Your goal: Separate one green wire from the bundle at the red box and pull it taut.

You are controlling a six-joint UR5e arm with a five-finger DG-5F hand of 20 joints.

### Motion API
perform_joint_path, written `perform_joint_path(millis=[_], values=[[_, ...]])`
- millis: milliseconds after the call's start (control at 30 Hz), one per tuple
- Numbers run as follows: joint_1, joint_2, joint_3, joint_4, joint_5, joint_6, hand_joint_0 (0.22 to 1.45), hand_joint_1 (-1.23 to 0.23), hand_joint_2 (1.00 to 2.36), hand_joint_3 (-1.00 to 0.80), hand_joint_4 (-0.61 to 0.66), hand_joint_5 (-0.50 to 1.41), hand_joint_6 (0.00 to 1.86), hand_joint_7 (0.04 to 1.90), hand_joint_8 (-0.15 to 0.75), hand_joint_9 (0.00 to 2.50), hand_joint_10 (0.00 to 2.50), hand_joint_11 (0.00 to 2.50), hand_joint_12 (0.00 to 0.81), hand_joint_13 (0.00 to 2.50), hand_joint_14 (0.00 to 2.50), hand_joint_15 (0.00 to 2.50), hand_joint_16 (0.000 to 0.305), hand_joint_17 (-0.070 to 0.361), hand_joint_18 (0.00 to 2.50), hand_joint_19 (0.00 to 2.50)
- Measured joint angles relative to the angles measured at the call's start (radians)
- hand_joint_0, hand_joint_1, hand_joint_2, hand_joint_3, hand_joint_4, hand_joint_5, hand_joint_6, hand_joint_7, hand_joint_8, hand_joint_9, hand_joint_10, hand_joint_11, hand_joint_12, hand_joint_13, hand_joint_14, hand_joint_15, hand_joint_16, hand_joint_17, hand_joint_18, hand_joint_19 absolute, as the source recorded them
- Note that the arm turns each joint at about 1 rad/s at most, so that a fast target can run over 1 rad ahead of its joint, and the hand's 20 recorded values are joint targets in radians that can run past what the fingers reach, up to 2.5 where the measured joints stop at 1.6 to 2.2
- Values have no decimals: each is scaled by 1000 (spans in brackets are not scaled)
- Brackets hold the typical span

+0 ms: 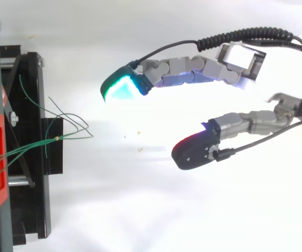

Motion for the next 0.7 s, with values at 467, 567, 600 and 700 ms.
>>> perform_joint_path(millis=[467, 567, 600, 700], values=[[-3, -23, 0, 60, 45, -84, 556, -584, 1003, -464, 153, -220, 501, 577, 215, 499, 0, 0, 325, 324, 4, 118, 58, 131, 273, 495], [-3, -35, 1, 79, 54, -92, 557, -584, 1003, -465, 158, -218, 501, 581, 217, 507, 0, 0, 325, 326, 4, 118, 58, 130, 275, 494], [-3, -44, 4, 85, 57, -92, 557, -584, 1004, -466, 157, -218, 501, 581, 219, 508, 0, 0, 325, 327, 5, 123, 58, 130, 279, 501], [-6, -76, 25, 91, 57, -79, 557, -583, 1003, -464, 157, -217, 501, 583, 216, 510, 0, 0, 325, 327, 5, 126, 58, 130, 282, 492]])
